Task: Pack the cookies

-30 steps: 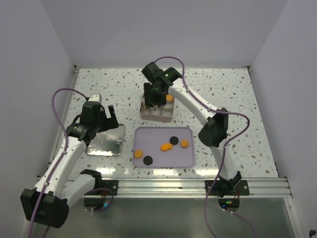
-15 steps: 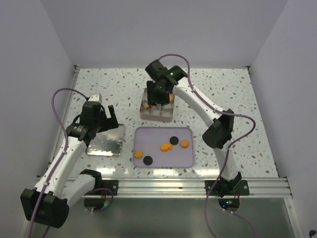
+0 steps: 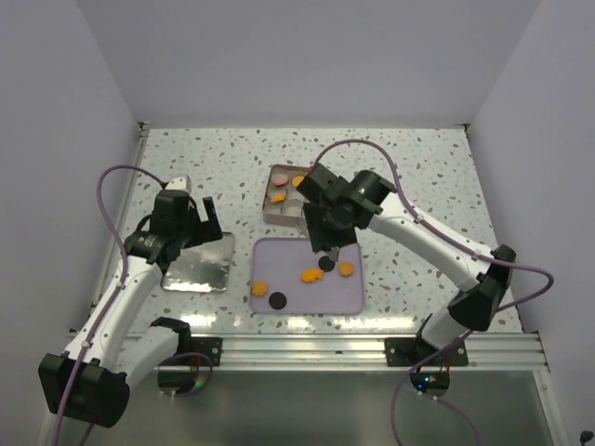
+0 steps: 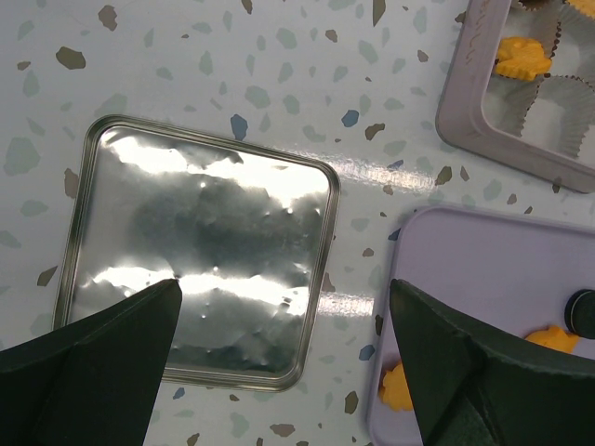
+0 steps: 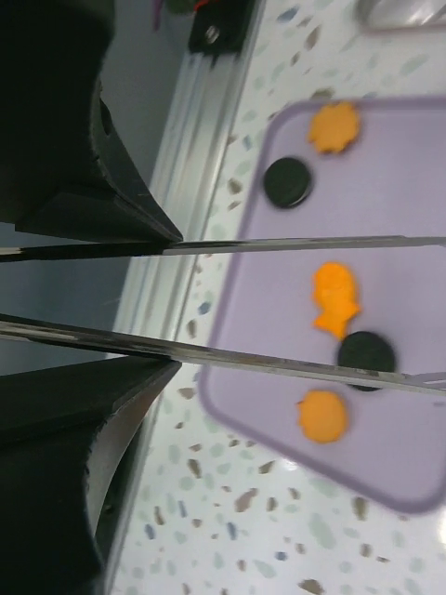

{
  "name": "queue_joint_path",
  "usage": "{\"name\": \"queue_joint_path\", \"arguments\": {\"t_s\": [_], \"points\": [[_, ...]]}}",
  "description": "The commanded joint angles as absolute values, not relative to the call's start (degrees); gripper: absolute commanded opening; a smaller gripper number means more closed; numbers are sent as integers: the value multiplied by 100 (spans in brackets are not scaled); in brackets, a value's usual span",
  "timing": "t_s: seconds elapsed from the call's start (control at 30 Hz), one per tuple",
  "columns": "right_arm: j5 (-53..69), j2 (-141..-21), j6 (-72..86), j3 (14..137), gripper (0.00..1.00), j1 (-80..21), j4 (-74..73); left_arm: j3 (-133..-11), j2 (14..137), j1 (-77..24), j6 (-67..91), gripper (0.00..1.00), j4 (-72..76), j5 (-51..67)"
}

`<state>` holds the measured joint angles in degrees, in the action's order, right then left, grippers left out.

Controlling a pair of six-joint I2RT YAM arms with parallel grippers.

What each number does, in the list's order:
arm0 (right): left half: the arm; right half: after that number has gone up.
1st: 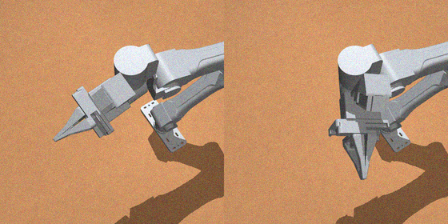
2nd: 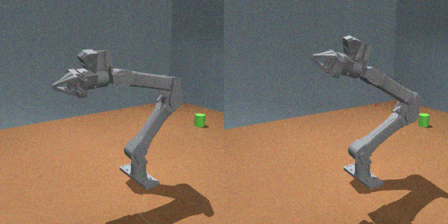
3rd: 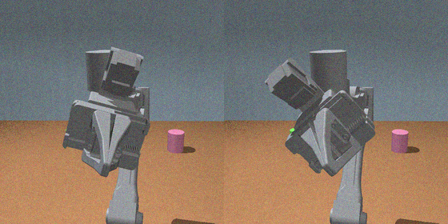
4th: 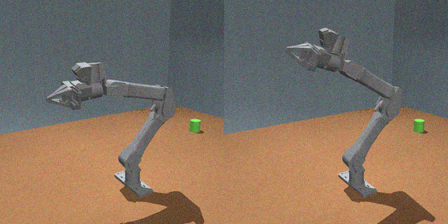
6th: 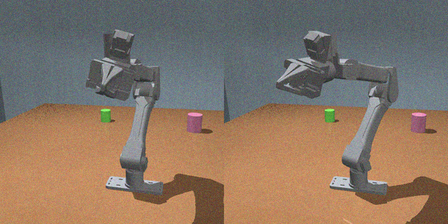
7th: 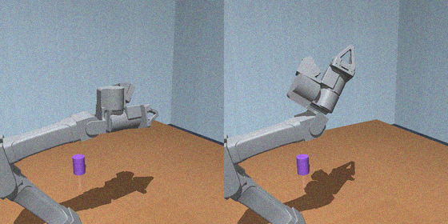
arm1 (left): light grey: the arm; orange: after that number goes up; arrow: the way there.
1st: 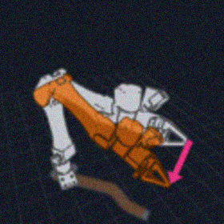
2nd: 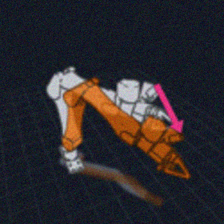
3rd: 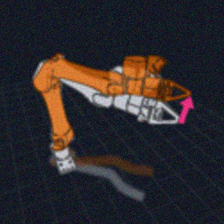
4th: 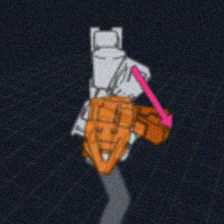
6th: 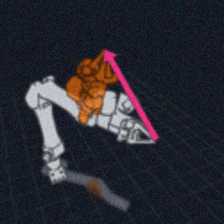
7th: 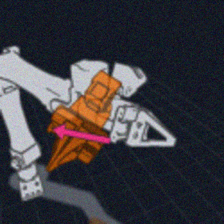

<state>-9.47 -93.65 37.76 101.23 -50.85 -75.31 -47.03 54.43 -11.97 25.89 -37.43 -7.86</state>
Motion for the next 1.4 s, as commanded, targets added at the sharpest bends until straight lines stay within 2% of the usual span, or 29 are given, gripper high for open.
{"name": "queue_joint_path", "arguments": {"t_s": [0.0, 0.07, 0.2, 0.77, 1.03, 1.37], "points": [[-871, -8625, 4349, 9064, 50, -5387, -7550, -4711, 5370, -1151, 2505, 100, -3542, -730], [-565, -8334, 4682, 8354, 50, -5492, -7271, -4720, 5344, -1160, 2505, 100, -3542, -712], [-413, -7928, 5097, 7849, 50, -5756, -6935, -4711, 5309, -1169, 2496, 100, -3525, -677], [-177, -8130, 5590, 7840, 50, -6170, -7172, -4702, 5080, -1187, 2514, 100, -3533, -747], [-18, -8366, 5572, 7620, 51, -6284, -6830, -4702, 5106, -1195, 2505, 100, -3542, -729], [-123, -9035, 5335, 8323, 51, -6311, -6908, -4711, 5098, -1230, 2505, 100, -3551, -721]]}}
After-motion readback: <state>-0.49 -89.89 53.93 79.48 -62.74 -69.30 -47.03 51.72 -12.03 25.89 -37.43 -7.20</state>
